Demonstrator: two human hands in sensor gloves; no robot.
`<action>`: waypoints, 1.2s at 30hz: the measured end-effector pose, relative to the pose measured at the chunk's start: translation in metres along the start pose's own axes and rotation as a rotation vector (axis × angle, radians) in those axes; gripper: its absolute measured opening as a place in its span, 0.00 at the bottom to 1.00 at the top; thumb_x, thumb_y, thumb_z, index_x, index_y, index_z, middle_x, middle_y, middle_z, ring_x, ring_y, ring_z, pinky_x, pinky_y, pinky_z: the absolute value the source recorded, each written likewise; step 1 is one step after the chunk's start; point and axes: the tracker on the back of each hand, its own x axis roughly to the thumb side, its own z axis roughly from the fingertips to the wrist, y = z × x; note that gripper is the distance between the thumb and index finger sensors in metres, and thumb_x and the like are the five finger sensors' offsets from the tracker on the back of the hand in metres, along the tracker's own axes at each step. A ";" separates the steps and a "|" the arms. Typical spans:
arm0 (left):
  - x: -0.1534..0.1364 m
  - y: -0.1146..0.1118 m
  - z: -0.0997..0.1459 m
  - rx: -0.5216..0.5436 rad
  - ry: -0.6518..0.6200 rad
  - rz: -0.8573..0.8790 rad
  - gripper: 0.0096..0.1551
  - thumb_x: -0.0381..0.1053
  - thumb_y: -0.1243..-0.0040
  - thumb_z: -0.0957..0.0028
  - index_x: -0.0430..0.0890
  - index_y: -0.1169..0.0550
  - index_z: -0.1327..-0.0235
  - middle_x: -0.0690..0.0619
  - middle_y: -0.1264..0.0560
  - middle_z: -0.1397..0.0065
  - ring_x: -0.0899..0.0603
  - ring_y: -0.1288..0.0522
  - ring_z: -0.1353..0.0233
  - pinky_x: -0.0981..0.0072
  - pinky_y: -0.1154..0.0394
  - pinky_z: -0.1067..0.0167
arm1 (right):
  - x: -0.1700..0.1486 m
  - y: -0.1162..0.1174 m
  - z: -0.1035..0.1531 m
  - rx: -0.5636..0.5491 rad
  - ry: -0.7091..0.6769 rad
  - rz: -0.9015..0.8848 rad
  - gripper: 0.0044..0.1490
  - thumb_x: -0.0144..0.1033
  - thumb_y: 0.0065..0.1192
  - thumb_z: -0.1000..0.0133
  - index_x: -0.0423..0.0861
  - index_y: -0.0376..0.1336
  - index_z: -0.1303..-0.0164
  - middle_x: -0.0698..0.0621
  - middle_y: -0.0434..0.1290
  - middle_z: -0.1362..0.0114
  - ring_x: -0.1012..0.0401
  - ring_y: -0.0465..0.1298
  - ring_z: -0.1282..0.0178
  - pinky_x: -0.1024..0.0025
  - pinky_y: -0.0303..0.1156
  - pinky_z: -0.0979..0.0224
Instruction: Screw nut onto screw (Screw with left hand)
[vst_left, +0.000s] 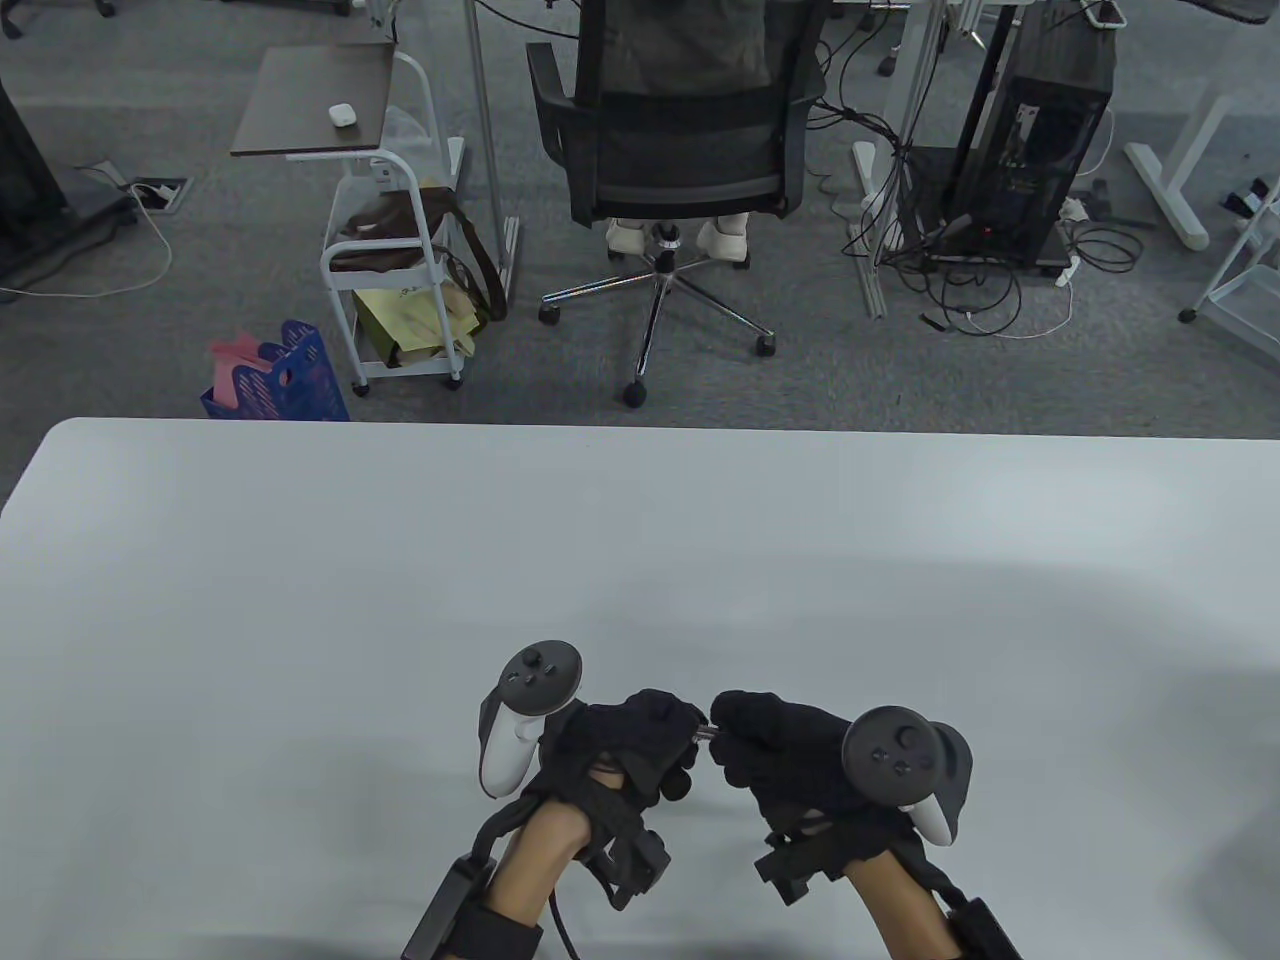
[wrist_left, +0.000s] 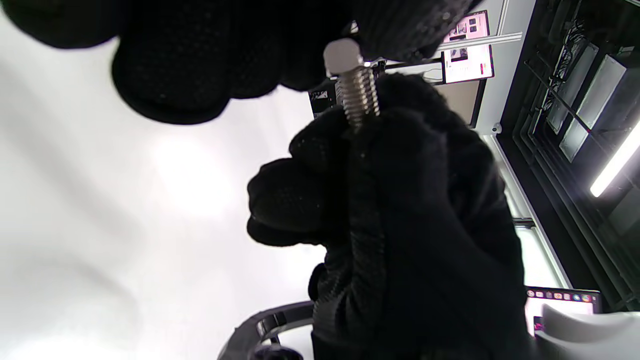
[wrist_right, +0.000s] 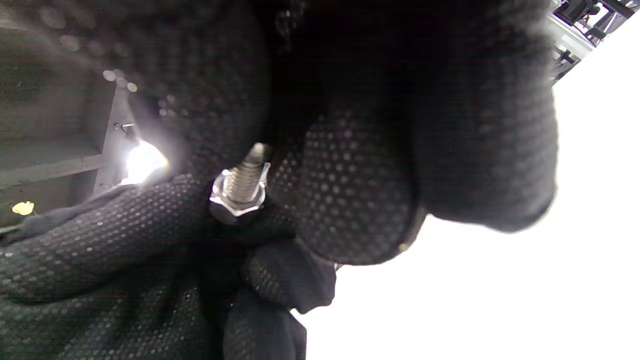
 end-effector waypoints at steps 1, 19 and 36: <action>-0.001 0.000 0.000 0.003 -0.003 0.013 0.33 0.52 0.45 0.50 0.35 0.27 0.36 0.31 0.25 0.40 0.29 0.21 0.52 0.39 0.27 0.55 | 0.000 -0.001 0.000 -0.010 -0.001 0.000 0.26 0.38 0.79 0.61 0.46 0.75 0.52 0.45 0.86 0.52 0.56 0.93 0.68 0.62 0.92 0.63; 0.000 0.001 0.001 0.083 -0.004 -0.029 0.34 0.56 0.44 0.52 0.33 0.19 0.44 0.29 0.21 0.44 0.27 0.19 0.56 0.37 0.27 0.58 | 0.001 0.000 0.001 -0.014 -0.001 -0.022 0.26 0.38 0.79 0.61 0.47 0.75 0.52 0.46 0.86 0.51 0.55 0.92 0.66 0.62 0.91 0.62; 0.000 -0.002 0.000 -0.038 0.004 0.008 0.33 0.52 0.45 0.51 0.35 0.28 0.38 0.31 0.26 0.39 0.29 0.21 0.52 0.39 0.28 0.54 | 0.002 0.000 0.001 -0.013 -0.003 -0.025 0.26 0.38 0.79 0.61 0.47 0.75 0.52 0.46 0.85 0.50 0.55 0.92 0.66 0.61 0.91 0.62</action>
